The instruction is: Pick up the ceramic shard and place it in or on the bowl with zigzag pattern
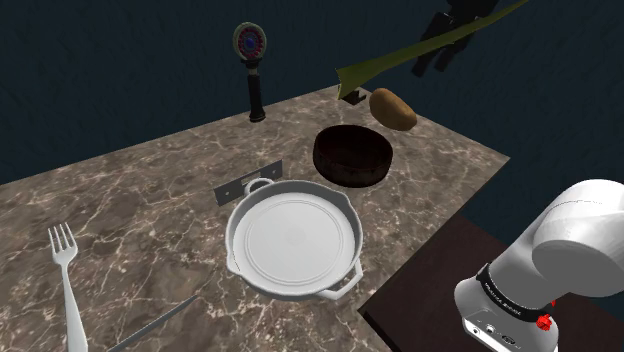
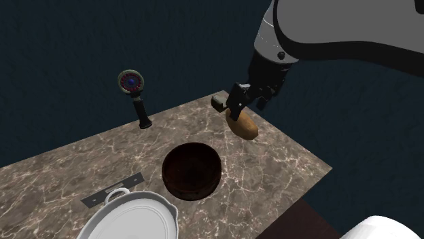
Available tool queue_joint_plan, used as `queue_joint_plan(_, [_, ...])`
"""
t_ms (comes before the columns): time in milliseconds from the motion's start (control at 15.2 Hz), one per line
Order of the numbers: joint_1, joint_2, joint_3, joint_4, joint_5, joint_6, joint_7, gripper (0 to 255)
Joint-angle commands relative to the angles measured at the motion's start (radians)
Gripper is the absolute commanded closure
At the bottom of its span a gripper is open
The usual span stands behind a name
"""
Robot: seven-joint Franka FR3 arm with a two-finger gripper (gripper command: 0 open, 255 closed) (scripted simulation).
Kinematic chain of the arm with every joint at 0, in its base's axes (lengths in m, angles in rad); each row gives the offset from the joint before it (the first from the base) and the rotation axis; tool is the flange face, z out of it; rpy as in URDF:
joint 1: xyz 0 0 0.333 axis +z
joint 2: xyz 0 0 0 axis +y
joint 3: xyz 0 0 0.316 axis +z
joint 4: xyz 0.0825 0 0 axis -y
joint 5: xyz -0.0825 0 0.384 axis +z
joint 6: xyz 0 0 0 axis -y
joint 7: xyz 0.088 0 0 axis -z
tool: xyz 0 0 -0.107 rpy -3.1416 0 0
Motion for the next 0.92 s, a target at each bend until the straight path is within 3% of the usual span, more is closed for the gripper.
queue_joint_plan(0, [0.0,0.0,0.0,0.0,0.0,0.0,0.0,0])
queue_joint_plan(858, [-0.014,0.532,-0.094,0.326,0.017,0.102,-0.093,0])
